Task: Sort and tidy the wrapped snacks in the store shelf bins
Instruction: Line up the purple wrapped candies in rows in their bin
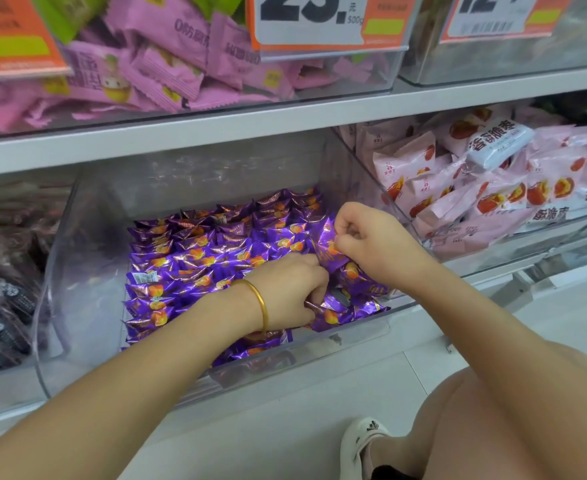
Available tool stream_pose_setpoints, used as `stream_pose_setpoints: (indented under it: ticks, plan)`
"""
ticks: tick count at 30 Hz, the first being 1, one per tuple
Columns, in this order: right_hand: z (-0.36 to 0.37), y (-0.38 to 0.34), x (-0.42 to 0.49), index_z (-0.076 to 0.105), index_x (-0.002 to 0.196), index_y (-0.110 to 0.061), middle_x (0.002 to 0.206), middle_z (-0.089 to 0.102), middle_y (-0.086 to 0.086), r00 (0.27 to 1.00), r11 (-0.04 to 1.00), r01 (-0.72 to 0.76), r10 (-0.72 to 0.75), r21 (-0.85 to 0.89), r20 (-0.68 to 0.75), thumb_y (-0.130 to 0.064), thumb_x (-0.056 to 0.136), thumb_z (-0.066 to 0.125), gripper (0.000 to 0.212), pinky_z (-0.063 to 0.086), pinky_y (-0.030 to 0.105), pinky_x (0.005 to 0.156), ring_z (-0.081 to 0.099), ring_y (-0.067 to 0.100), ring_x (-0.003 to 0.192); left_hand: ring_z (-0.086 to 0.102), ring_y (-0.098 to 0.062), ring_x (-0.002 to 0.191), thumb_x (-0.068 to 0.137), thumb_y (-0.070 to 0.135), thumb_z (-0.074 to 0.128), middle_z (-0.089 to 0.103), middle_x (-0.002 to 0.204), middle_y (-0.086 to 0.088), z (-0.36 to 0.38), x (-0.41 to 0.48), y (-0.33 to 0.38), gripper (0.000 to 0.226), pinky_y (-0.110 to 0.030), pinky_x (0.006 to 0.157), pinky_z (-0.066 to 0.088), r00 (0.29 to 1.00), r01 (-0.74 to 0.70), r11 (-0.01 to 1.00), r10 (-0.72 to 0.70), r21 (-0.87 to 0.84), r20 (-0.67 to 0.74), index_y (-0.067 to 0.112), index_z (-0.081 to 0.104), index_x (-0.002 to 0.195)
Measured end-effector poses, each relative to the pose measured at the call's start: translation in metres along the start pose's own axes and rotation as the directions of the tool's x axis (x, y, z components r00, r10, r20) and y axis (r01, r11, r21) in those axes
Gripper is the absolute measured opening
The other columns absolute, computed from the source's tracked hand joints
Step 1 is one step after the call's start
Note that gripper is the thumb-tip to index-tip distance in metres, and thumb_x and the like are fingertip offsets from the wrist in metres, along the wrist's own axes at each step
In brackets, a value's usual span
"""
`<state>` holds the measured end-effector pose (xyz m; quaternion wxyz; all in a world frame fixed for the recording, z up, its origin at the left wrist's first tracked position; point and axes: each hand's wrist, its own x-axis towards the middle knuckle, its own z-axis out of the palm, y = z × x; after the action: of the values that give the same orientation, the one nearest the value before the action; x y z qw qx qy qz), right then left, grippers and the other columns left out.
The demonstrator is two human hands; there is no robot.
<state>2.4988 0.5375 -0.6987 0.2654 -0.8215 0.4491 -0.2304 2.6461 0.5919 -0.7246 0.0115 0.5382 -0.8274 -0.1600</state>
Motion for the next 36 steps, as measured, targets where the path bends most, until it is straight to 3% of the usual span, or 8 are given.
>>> stream_pose_setpoints:
  ticks: [4, 8, 14, 18, 23, 29, 32, 36]
  plan:
    - [0.001, 0.000, -0.001, 0.051, 0.080, -0.001, 0.064, 0.048, 0.004, 0.999, 1.000, -0.029, 0.029, 0.009, -0.027, -0.001, 0.082, 0.053, 0.004, 0.031, 0.029, 0.056, 0.042, 0.019, 0.061, 0.044, -0.021, 0.112, 0.079, 0.028, 0.067, 0.049, 0.119, -0.003, 0.000, 0.002, -0.002, 0.051, -0.033, 0.094, 0.039, 0.998, -0.037, 0.999, 0.035, 0.031, 0.059, 0.020, 0.051, 0.126]
    - [0.001, -0.004, -0.003, 0.050, 0.079, -0.003, 0.063, 0.047, 0.002, 0.997, 0.999, -0.038, 0.039, 0.015, -0.060, -0.002, 0.083, 0.053, 0.005, 0.031, 0.032, 0.058, 0.040, 0.019, 0.063, 0.042, -0.023, 0.113, 0.084, 0.043, 0.060, 0.040, 0.121, -0.007, 0.003, 0.006, 0.002, 0.066, -0.034, 0.087, 0.038, 0.992, -0.068, 0.954, 0.033, 0.291, 0.124, 0.022, 0.035, 0.141]
    - [-0.001, -0.004, -0.008, 0.049, 0.080, -0.005, 0.060, 0.045, 0.001, 0.993, 0.999, -0.041, 0.039, -0.017, -0.109, -0.002, 0.083, 0.050, 0.005, 0.035, 0.035, 0.060, 0.040, 0.021, 0.061, 0.042, -0.023, 0.107, 0.082, 0.040, 0.061, 0.038, 0.118, -0.006, 0.002, 0.004, 0.006, 0.046, -0.031, 0.078, 0.037, 0.997, -0.050, 0.964, 0.035, 0.260, 0.062, 0.017, 0.048, 0.119]
    - [0.000, -0.004, -0.009, 0.047, 0.080, -0.008, 0.064, 0.048, 0.006, 0.993, 0.999, -0.026, 0.022, -0.028, -0.118, -0.002, 0.084, 0.050, 0.007, 0.036, 0.036, 0.061, 0.039, 0.022, 0.062, 0.039, -0.019, 0.103, 0.080, 0.042, 0.061, 0.046, 0.110, 0.000, 0.001, 0.000, 0.003, 0.032, -0.032, 0.082, 0.038, 0.998, -0.059, 0.973, 0.058, 0.224, 0.010, 0.019, 0.050, 0.100]
    - [0.001, -0.002, -0.010, 0.044, 0.082, -0.006, 0.064, 0.049, 0.011, 0.995, 0.996, 0.028, -0.036, -0.087, -0.092, -0.002, 0.085, 0.048, 0.006, 0.043, 0.041, 0.060, 0.039, 0.027, 0.061, 0.041, -0.018, 0.104, 0.082, 0.046, 0.058, 0.053, 0.110, 0.002, 0.003, 0.000, 0.004, 0.038, -0.031, 0.084, 0.034, 0.998, -0.068, 0.962, 0.070, 0.265, 0.001, 0.020, 0.050, 0.109]
    - [-0.003, -0.006, -0.016, 0.040, 0.083, -0.006, 0.073, 0.046, 0.014, 0.997, 0.973, 0.076, -0.069, -0.217, 0.040, -0.002, 0.088, 0.045, 0.009, 0.036, 0.042, 0.065, 0.045, 0.034, 0.071, 0.042, -0.021, 0.106, 0.084, 0.048, 0.053, 0.055, 0.108, -0.001, 0.005, 0.002, 0.004, 0.034, -0.033, 0.084, 0.032, 0.995, 0.008, 0.951, 0.024, 0.310, -0.100, 0.018, 0.049, 0.102]
    - [-0.012, -0.007, -0.022, 0.039, 0.081, -0.010, 0.076, 0.047, 0.011, 0.984, 0.965, 0.159, -0.138, -0.210, 0.110, -0.003, 0.090, 0.046, 0.013, 0.033, 0.041, 0.067, 0.040, 0.029, 0.072, 0.042, -0.020, 0.106, 0.083, 0.049, 0.055, 0.053, 0.107, 0.000, 0.004, 0.001, 0.001, 0.032, -0.031, 0.078, 0.028, 0.992, 0.069, 0.964, -0.038, 0.257, -0.123, 0.021, 0.050, 0.097]
    - [-0.023, -0.007, -0.026, 0.040, 0.079, -0.012, 0.072, 0.043, 0.002, 0.929, 0.943, 0.263, -0.190, -0.205, 0.317, -0.004, 0.090, 0.048, 0.017, 0.031, 0.034, 0.064, 0.035, 0.020, 0.067, 0.042, -0.018, 0.105, 0.083, 0.045, 0.058, 0.052, 0.106, 0.003, 0.004, -0.002, -0.006, 0.030, -0.030, 0.081, 0.029, 0.994, 0.069, 0.980, -0.052, 0.185, -0.096, 0.020, 0.053, 0.097]
